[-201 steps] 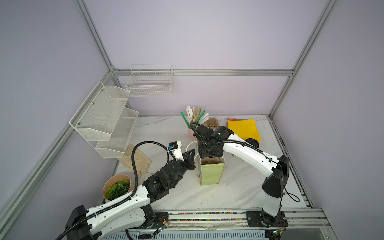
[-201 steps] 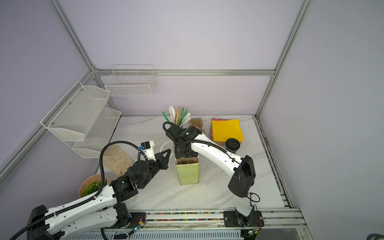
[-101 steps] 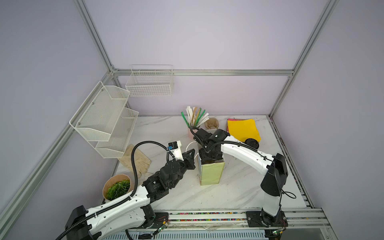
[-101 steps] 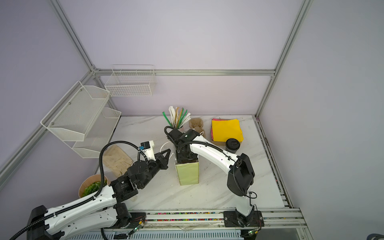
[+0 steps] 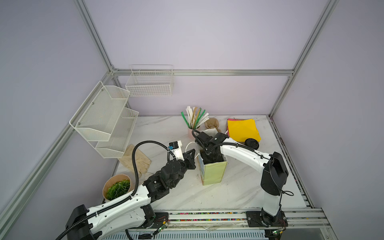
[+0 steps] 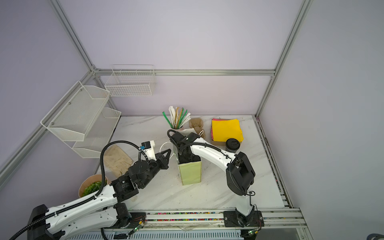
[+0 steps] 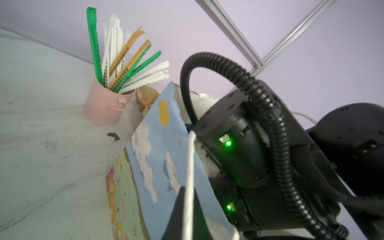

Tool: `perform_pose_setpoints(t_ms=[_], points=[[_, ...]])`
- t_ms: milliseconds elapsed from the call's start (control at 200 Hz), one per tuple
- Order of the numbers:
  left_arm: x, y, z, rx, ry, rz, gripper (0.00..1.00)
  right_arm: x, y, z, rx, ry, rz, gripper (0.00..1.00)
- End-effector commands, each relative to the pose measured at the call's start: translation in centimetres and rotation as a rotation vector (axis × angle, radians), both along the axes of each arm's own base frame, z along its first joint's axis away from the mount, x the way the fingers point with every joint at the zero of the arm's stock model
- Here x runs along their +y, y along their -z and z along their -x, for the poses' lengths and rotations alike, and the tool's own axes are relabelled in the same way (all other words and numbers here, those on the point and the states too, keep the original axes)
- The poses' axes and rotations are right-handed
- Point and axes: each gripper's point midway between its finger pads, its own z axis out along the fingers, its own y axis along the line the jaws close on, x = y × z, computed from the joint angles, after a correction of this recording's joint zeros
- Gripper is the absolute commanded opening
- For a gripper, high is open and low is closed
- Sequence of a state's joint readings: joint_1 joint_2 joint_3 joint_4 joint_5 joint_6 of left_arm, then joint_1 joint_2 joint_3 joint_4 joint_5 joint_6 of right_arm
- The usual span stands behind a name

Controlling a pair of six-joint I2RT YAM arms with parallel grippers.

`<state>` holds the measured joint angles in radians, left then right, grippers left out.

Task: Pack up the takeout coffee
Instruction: 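Push the pulp carrier down to the bag bottom and open the right gripper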

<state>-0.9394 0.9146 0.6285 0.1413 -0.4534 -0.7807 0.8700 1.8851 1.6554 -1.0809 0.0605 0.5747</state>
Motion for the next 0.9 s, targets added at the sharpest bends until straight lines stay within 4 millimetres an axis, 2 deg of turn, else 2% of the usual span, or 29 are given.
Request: perform_pose_setpoints(t_ms=[0,160,315,620,750,895], points=[[-0.3,-5.9,-0.1,-0.089,-0.001,0.093,0.05,-0.3,0.0,-0.1,-0.003,-0.003,0.010,0.82],[-0.4,-5.9,-0.2,-0.089,0.001,0.088,0.05,-0.1,-0.8,-0.3,-0.018,-0.007,-0.004,0.89],[-0.6,-5.6,-0.3,-0.084,0.001,0.087,0.05,0.9,-5.1,-1.9,-0.108,-0.015,-0.060,0.96],[-1.2,-5.3,-0.5,-0.076,0.013,0.087,0.05,1.8,-9.5,-3.0,-0.183,-0.061,-0.097,0.97],[-1.3,-4.9,-0.5,-0.067,0.015,0.089,0.05,1.2,-10.7,-3.8,-0.232,-0.053,-0.067,0.97],[-1.5,-4.2,-0.6,-0.052,0.022,0.090,0.05,0.9,-10.4,-3.8,-0.236,-0.058,-0.045,0.97]])
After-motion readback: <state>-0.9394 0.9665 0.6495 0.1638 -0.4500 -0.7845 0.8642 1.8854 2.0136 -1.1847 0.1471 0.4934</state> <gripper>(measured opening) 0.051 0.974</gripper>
